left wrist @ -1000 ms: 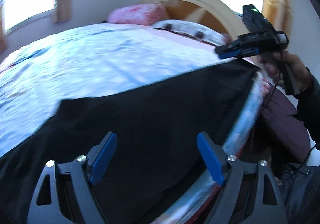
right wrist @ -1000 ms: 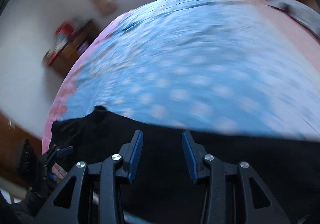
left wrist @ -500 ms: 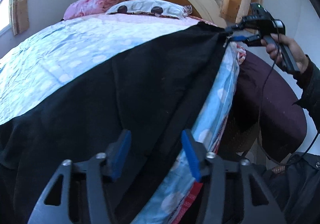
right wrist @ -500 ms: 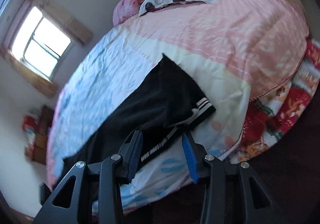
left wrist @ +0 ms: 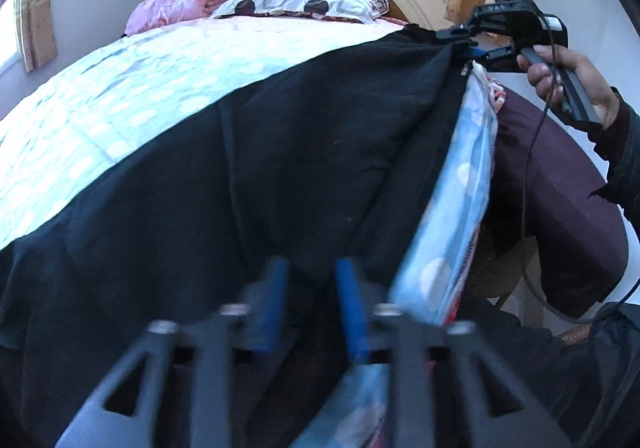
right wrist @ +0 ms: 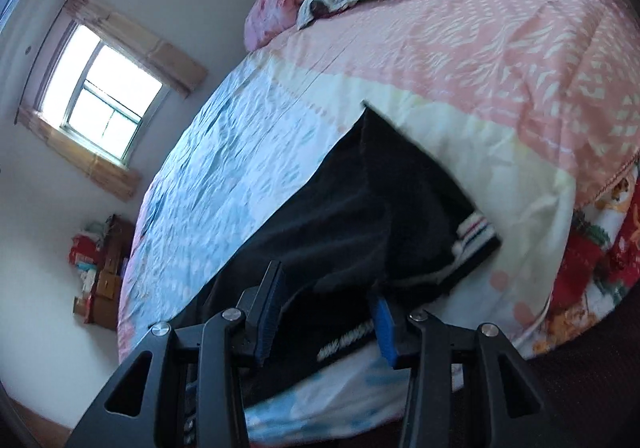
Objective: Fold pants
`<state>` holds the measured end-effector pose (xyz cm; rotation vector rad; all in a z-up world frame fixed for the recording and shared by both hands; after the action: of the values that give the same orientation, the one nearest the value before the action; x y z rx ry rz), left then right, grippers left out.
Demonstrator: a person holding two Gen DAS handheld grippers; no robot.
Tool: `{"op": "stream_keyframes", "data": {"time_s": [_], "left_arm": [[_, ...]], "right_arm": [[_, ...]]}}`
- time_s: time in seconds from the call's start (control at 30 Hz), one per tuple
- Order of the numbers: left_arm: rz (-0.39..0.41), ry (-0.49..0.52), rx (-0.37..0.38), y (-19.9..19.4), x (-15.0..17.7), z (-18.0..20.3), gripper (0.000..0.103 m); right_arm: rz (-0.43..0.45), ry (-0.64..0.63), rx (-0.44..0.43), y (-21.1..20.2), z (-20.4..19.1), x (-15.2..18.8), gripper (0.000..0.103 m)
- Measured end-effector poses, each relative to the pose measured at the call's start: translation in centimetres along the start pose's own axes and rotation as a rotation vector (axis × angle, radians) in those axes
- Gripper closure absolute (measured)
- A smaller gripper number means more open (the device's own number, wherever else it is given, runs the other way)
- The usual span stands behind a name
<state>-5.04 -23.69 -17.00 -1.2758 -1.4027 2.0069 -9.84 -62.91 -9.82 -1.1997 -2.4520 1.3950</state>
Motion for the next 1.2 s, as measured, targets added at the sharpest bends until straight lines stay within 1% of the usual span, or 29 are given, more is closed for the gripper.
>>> {"op": "stream_keyframes", "data": {"time_s": [0.03,0.07,0.1,0.13,0.17,0.27,0.3,0.37,0.43,0.47,0.53,0.57,0.6,0.63,0.67,0.7,0.73,0.77,0.8,0.83,0.87,0.9,0.97,1.03,1.07,1.13,1.2], "left_arm": [[-0.001,-0.011,0.016,-0.2,0.0,-0.4,0.095],[0.002,-0.026,0.045,-0.5,-0.1,-0.6,0.097],[0.017,-0.027,0.059,-1.2,-0.2,-0.7,0.097],[0.03,-0.023,0.055,-1.8,-0.2,-0.6,0.097],[0.043,-0.011,0.06,-2.7,-0.2,-0.4,0.097],[0.063,-0.002,0.083,-4.0,0.2,0.0,0.097],[0.058,0.006,0.093,-4.1,0.5,0.2,0.097],[0.03,0.03,0.083,-3.1,1.2,0.6,0.098],[-0.016,0.024,0.121,-1.6,1.8,0.8,0.098],[-0.027,0.028,0.123,-1.1,1.9,1.0,0.098],[-0.046,0.051,0.11,-0.4,2.2,1.6,0.098],[-0.043,0.059,0.109,-0.6,2.3,1.8,0.098],[-0.038,0.063,0.11,-0.9,2.3,1.9,0.097],[-0.037,0.059,0.12,-1.2,2.2,1.8,0.097],[-0.034,0.059,0.131,-1.5,2.1,1.7,0.097],[-0.014,0.06,0.13,-2.2,2.0,1.6,0.097],[0.0,0.058,0.124,-2.7,2.0,1.3,0.097],[0.014,0.054,0.133,-3.4,1.8,1.1,0.097],[0.027,0.047,0.144,-3.9,1.6,0.8,0.097],[0.045,0.037,0.14,-4.4,1.3,0.5,0.097],[0.065,0.028,0.132,-4.9,1.0,0.0,0.097],[0.08,0.019,0.127,-5.2,0.7,-0.4,0.095],[0.103,-0.013,0.127,-5.8,0.3,-1.3,0.095],[0.118,-0.038,0.131,-6.0,0.4,-1.9,0.093],[0.117,-0.047,0.128,-5.9,0.5,-2.2,0.091],[0.093,-0.062,0.106,-4.8,0.7,-2.7,0.092],[0.066,-0.085,0.1,-3.6,0.8,-3.2,0.092]], "right_arm": [[0.01,0.003,-0.019,0.1,0.1,-0.3,0.079],[0.017,0.001,-0.038,-0.1,0.1,-0.4,0.093],[0.03,-0.005,-0.07,-0.4,-0.2,-0.4,0.093],[0.039,-0.016,-0.091,-0.9,-0.6,-0.4,0.094],[0.053,-0.04,-0.103,-1.6,-1.2,-0.3,0.097],[0.095,-0.123,-0.095,-3.8,-3.3,0.4,0.098],[0.103,-0.134,-0.082,-4.3,-3.6,0.7,0.098],[0.095,-0.135,-0.053,-4.6,-3.2,1.1,0.098],[0.086,-0.108,0.001,-3.8,-1.4,1.1,0.098],[0.08,-0.093,0.013,-3.7,-0.6,1.3,0.098],[0.03,-0.069,0.036,-2.4,1.0,1.4,0.098],[0.019,-0.076,0.069,-2.1,1.4,1.6,0.097],[0.011,-0.077,0.076,-1.9,1.6,1.9,0.097],[0.003,-0.074,0.072,-2.0,1.8,2.2,0.095],[-0.009,-0.071,0.074,-2.2,2.1,2.4,0.09],[-0.014,-0.062,0.084,-2.7,2.4,2.6,0.08],[-0.011,-0.051,0.099,-3.2,2.7,2.7,0.073],[0.001,-0.037,0.131,-4.2,3.2,2.9,0.055],[0.012,-0.028,0.158,-5.0,3.5,3.0,0.042],[0.035,-0.013,0.195,-6.0,4.1,3.1,0.041],[0.055,0.0,0.217,-6.7,4.6,2.9,0.041],[0.077,0.01,0.229,-7.3,4.9,2.5,0.041],[0.135,0.03,0.218,-8.9,5.2,1.5,0.041],[0.15,0.021,0.199,-9.5,4.7,0.2,0.041],[0.16,-0.007,0.194,-9.7,4.0,-0.6,0.041],[0.162,-0.084,0.19,-9.4,2.3,-2.0,0.041],[0.087,-0.12,0.147,-7.8,1.2,-3.3,0.041]]}}
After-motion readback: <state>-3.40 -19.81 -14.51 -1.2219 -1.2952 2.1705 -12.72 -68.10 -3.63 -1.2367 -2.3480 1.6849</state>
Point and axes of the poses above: each gripper's, at about its wrist camera, not at the fingertips, and y roughly the way its jaws point, z to its right, x to its underside, the point moved 5 cm from there along y, roughly the way its jaws point, and after that the axes turned 13 degrees about -z, right-handed, at the moved point
